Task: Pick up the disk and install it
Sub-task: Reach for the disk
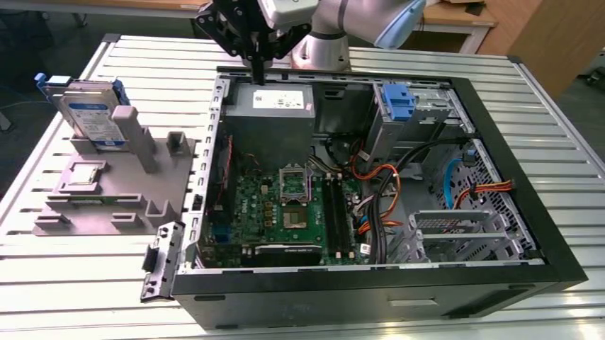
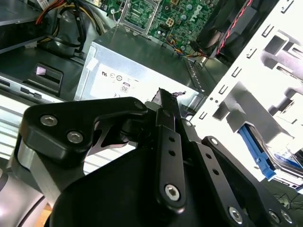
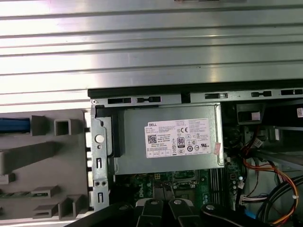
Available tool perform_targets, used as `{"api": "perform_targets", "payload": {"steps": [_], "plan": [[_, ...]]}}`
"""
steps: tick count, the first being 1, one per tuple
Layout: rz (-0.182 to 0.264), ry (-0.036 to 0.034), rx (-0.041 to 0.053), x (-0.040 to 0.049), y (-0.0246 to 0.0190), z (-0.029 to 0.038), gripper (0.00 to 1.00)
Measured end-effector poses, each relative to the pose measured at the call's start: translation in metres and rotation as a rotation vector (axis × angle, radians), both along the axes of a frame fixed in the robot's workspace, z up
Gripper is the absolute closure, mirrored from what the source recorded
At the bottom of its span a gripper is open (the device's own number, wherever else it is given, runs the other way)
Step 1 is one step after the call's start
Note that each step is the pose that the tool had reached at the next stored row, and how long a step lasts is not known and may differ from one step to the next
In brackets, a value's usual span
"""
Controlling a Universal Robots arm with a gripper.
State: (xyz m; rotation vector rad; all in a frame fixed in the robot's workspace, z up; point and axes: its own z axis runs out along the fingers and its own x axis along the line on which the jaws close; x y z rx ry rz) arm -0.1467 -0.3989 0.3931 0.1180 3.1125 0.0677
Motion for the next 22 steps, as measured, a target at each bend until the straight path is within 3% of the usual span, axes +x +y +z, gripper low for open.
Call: {"api": "perform_targets", "payload": {"steps": [3,4,22], "plan": [[0.000,0.0000,-0.0001,-0.0031,0.0000,-0.0001,0.90],[0.000,0.0000,0.0000,-0.0161,0.0000,-0.0007,0.90],[0.000,0.0001,0.0001,-0.0230,0.0000,-0.0010,0.90]]}}
